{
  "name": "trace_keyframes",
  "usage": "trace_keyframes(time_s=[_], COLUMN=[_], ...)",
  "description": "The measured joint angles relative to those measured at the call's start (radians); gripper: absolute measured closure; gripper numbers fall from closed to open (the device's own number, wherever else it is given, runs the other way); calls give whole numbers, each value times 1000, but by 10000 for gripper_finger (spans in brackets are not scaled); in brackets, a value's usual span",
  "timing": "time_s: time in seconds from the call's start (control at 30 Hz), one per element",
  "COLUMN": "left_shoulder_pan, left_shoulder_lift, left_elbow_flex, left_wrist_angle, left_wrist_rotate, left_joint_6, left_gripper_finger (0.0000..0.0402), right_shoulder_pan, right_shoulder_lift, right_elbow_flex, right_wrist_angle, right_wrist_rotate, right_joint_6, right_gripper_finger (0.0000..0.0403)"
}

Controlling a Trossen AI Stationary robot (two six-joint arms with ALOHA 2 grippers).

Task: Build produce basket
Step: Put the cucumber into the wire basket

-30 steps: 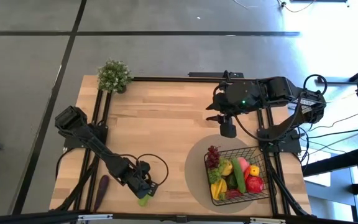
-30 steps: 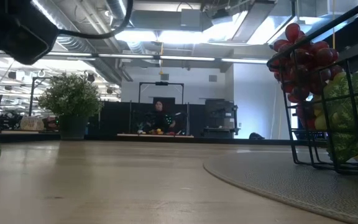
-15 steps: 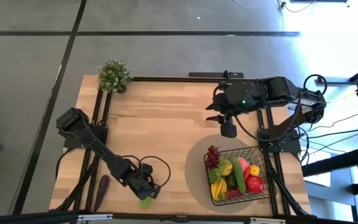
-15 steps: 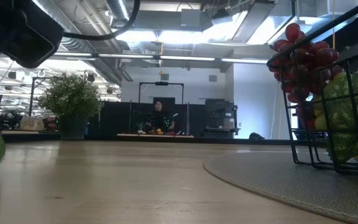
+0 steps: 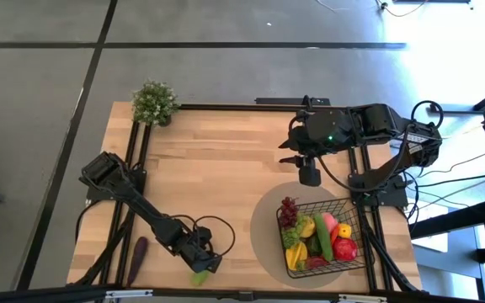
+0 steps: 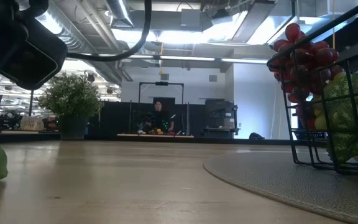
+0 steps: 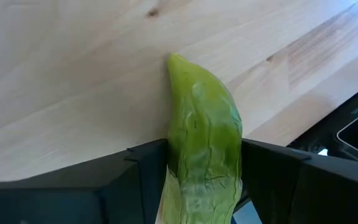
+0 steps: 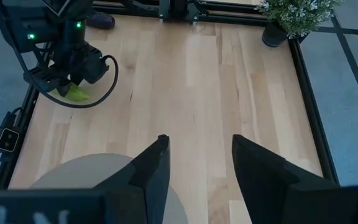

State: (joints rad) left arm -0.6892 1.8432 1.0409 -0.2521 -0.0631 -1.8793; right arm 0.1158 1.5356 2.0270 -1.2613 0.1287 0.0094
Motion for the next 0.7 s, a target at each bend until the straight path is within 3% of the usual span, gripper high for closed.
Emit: trace_keyframes(time_s=[0.33, 0.7], left_shoulder_pan=[10, 42], left_shoulder_lift=[-1, -93], left_elbow_flex=[0, -4], left_wrist_angle=[-5, -75], left_wrist_rotate=[5, -10], left_joint_6=[5, 132], left_gripper_finger=[307, 317], right_shoulder_pan=[0, 0], right_shoulder_lift=[0, -13], right_elbow_flex=[0, 0], right_wrist_angle=[0, -9], right_wrist_rotate=[1, -25], right_joint_6=[-19, -46], right_gripper_finger=[240, 240])
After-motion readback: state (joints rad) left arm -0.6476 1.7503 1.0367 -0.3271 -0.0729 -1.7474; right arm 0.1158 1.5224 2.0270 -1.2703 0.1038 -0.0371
